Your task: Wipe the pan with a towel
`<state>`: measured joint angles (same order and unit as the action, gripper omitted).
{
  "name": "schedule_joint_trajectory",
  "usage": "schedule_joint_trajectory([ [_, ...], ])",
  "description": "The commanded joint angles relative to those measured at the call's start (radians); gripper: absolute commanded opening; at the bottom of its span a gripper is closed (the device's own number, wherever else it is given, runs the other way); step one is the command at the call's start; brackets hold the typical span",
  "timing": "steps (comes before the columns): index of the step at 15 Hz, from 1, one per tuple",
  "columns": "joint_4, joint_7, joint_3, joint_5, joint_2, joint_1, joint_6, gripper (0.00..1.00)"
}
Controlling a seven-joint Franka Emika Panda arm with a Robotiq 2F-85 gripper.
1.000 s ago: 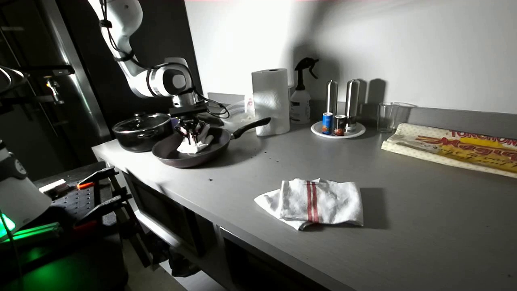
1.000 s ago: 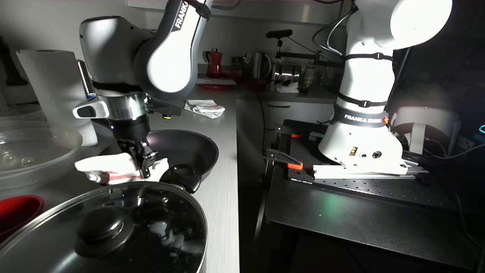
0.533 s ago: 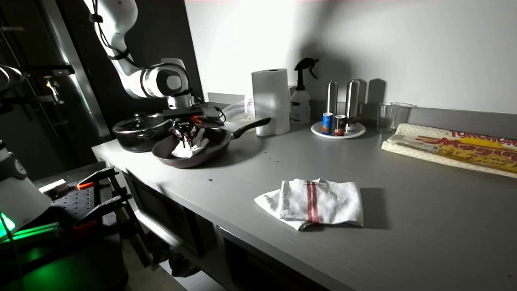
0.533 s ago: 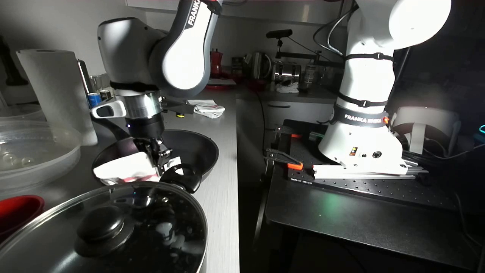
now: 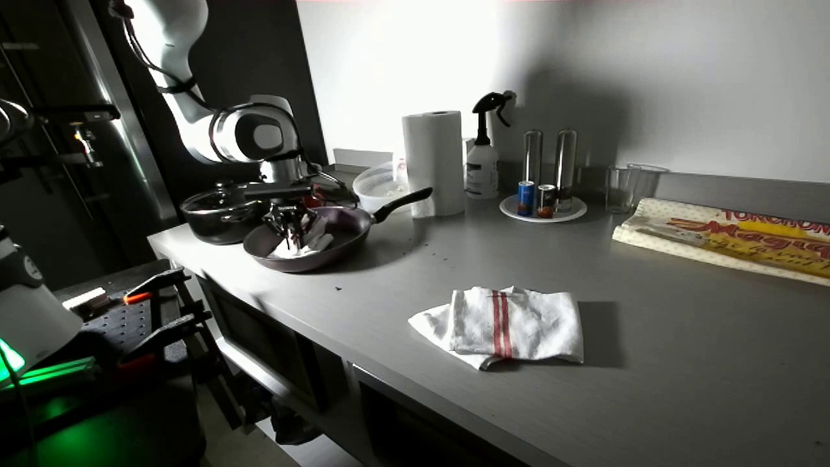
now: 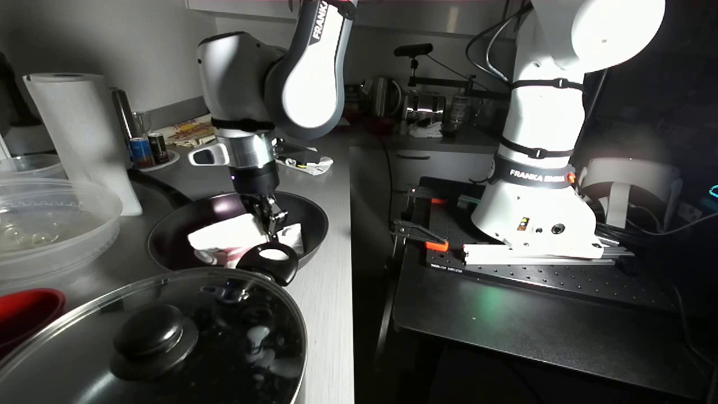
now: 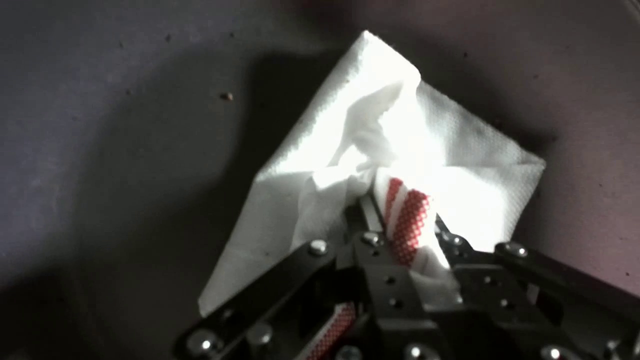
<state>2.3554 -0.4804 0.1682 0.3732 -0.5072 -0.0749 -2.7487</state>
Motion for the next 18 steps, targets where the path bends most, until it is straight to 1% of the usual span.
schedule_joint_trajectory([
  [1,0.025,0.054,-0.069,0.011,-0.028,0.005,-0.039,0.04],
  [3,0.012,0.082,-0.099,0.027,-0.028,-0.009,-0.042,0.04],
  [6,-0.009,0.153,-0.154,0.076,-0.034,-0.057,-0.072,0.04],
  [10,-0.047,0.277,-0.249,0.177,-0.051,-0.162,-0.094,0.04],
  [11,-0.061,0.297,-0.258,0.195,-0.063,-0.183,-0.091,0.04],
  [13,-0.086,0.324,-0.264,0.222,-0.083,-0.216,-0.078,0.04],
  [15,-0.107,0.334,-0.253,0.246,-0.103,-0.237,-0.067,0.04],
  [18,-0.135,0.317,-0.222,0.266,-0.126,-0.246,-0.057,0.04],
])
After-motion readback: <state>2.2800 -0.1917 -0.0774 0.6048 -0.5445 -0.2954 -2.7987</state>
